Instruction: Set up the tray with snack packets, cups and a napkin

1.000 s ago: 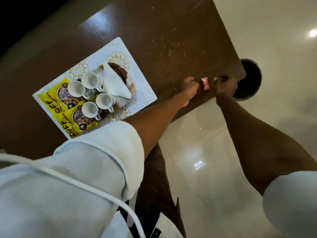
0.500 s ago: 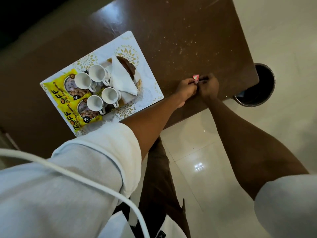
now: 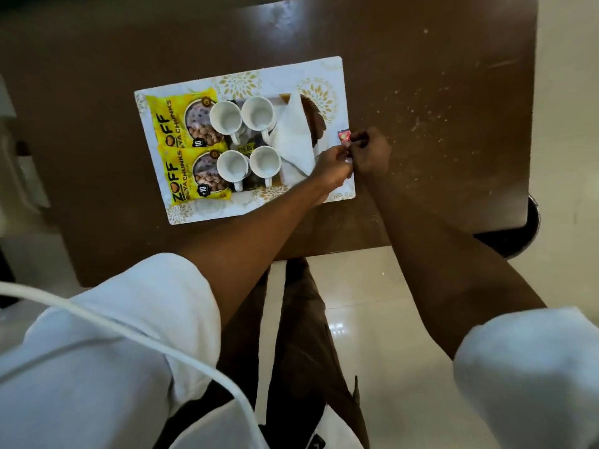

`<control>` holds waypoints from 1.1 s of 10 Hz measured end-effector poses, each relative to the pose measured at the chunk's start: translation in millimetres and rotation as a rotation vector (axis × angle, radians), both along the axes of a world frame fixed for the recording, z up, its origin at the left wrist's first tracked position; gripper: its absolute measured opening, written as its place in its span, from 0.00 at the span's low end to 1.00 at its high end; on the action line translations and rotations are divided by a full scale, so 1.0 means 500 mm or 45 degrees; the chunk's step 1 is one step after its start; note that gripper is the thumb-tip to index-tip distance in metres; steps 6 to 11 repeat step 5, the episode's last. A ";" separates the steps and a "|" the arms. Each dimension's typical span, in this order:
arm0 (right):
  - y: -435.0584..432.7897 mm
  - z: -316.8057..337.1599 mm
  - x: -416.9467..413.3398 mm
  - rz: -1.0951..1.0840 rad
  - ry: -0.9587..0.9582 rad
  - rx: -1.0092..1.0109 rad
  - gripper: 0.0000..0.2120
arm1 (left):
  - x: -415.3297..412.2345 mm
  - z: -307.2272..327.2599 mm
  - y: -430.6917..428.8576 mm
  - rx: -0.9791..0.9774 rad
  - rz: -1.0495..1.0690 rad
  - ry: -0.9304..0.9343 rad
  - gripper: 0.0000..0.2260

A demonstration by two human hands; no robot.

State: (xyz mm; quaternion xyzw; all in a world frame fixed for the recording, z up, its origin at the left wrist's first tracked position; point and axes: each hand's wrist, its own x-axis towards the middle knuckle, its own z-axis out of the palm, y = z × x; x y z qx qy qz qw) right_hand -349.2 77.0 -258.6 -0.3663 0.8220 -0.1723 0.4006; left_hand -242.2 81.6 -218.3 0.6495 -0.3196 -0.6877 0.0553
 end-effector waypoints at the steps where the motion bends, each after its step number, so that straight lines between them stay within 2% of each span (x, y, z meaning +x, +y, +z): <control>1: -0.014 -0.008 -0.002 0.032 0.007 -0.001 0.11 | -0.008 0.004 0.000 -0.060 0.027 -0.026 0.22; 2: -0.043 0.002 0.036 0.091 0.007 0.016 0.12 | 0.018 0.000 -0.021 -0.024 0.154 -0.016 0.21; 3: -0.048 0.002 0.045 0.106 0.020 0.030 0.12 | 0.030 -0.002 -0.024 0.019 0.161 0.022 0.20; 4: -0.035 -0.010 0.049 0.102 0.005 0.025 0.13 | 0.040 -0.008 -0.016 0.055 0.137 0.077 0.18; 5: -0.037 -0.001 0.053 0.035 -0.021 0.040 0.14 | 0.045 -0.007 -0.023 -0.014 0.088 0.034 0.18; 11: -0.037 -0.001 0.053 0.035 -0.021 0.040 0.14 | 0.045 -0.007 -0.023 -0.014 0.088 0.034 0.18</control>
